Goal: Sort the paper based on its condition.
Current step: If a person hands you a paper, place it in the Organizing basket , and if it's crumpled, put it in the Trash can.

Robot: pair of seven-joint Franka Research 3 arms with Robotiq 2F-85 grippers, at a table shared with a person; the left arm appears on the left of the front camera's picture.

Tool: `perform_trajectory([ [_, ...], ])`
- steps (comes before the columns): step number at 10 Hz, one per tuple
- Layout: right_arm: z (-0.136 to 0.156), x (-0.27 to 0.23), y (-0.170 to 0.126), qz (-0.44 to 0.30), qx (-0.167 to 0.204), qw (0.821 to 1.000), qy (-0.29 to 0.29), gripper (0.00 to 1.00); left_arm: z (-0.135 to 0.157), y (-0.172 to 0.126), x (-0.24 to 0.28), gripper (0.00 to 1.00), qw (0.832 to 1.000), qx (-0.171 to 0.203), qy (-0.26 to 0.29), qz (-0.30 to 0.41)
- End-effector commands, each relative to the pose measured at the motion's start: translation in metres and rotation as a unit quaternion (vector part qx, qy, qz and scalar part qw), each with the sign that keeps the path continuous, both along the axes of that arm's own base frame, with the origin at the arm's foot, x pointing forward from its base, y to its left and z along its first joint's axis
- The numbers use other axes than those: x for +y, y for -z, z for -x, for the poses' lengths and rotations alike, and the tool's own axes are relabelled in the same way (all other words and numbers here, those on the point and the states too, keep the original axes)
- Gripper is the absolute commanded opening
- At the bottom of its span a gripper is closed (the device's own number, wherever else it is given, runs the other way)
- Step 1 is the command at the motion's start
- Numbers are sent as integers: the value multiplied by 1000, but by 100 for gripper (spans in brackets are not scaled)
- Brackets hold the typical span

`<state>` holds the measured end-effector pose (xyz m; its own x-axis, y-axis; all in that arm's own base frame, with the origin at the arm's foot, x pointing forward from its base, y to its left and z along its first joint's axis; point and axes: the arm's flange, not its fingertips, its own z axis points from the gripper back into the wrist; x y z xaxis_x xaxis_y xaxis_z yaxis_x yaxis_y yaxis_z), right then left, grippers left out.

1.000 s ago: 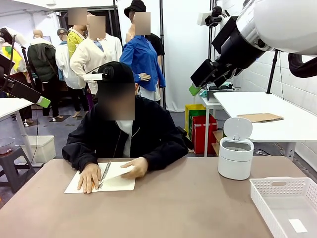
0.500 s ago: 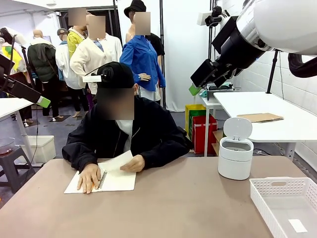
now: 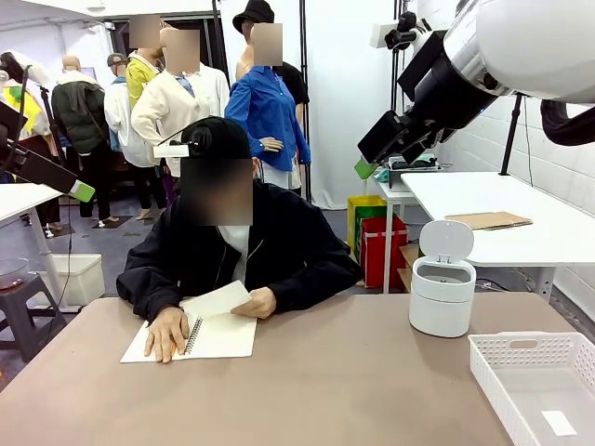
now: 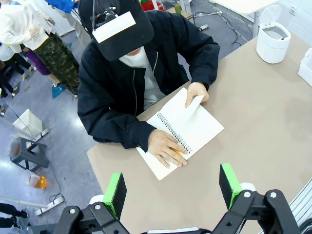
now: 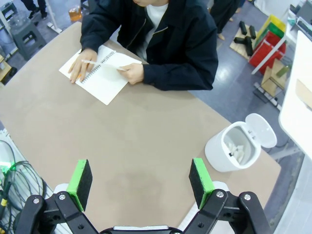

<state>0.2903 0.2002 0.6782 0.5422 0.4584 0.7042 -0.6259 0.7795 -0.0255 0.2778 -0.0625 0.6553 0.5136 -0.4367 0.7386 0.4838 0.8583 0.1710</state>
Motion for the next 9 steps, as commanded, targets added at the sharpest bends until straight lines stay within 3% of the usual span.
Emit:
perform_trajectory([
  [1, 0, 0, 0, 0, 0, 1000, 0, 100, 2, 1, 1, 100, 1000, 4, 0, 0],
  [9, 0, 0, 0, 0, 0, 1000, 0, 100, 2, 1, 1, 100, 1000, 4, 0, 0],
])
